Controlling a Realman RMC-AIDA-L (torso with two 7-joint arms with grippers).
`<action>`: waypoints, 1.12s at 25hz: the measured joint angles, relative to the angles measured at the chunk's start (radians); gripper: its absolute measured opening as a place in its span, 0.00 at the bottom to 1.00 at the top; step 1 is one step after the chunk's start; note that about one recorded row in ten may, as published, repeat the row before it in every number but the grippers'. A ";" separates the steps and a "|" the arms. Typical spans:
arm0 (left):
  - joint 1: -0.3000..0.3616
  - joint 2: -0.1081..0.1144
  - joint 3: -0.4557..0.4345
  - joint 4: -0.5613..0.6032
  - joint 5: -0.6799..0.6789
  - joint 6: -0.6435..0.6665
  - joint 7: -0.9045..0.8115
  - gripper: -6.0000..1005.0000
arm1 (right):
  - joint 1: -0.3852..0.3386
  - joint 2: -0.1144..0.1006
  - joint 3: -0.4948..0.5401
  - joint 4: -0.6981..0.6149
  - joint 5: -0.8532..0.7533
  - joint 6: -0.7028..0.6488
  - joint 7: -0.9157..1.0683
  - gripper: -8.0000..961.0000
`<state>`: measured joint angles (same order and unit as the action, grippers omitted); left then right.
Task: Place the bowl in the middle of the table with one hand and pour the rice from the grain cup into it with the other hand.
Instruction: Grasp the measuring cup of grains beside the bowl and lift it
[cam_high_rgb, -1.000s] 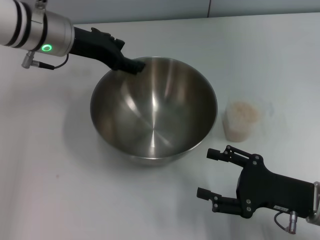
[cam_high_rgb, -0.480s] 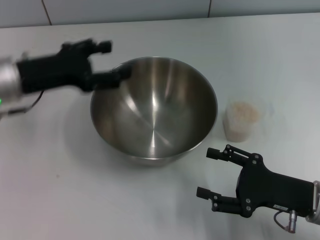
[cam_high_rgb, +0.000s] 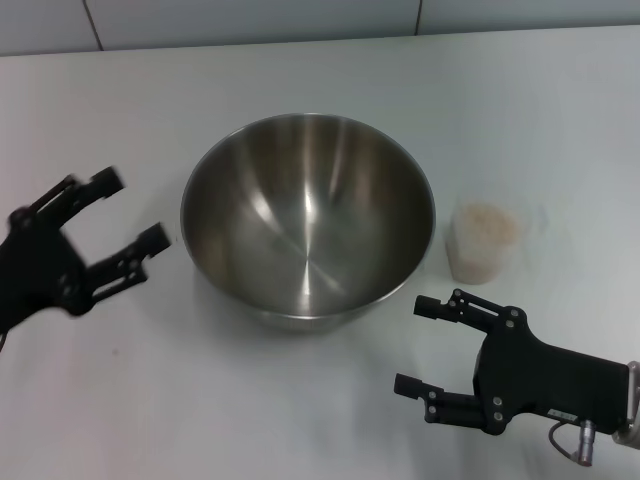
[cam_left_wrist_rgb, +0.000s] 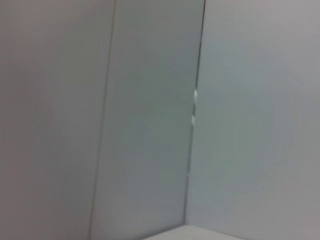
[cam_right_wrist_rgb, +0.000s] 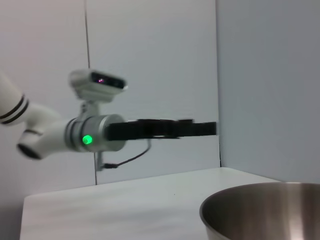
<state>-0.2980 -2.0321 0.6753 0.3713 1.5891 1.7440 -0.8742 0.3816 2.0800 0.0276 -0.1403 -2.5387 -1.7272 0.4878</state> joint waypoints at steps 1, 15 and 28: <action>0.010 0.000 -0.011 -0.017 0.000 0.010 0.026 0.87 | 0.000 0.000 0.000 0.000 0.000 0.000 0.000 0.85; 0.072 -0.015 -0.025 -0.041 0.011 0.016 0.171 0.87 | -0.012 -0.001 0.000 -0.004 0.005 0.002 0.000 0.85; 0.061 -0.004 -0.021 -0.035 0.114 -0.068 0.210 0.87 | -0.028 -0.003 0.009 -0.017 0.030 0.002 0.000 0.85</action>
<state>-0.2375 -2.0365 0.6543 0.3359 1.7031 1.6761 -0.6644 0.3538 2.0771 0.0367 -0.1571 -2.5091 -1.7256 0.4878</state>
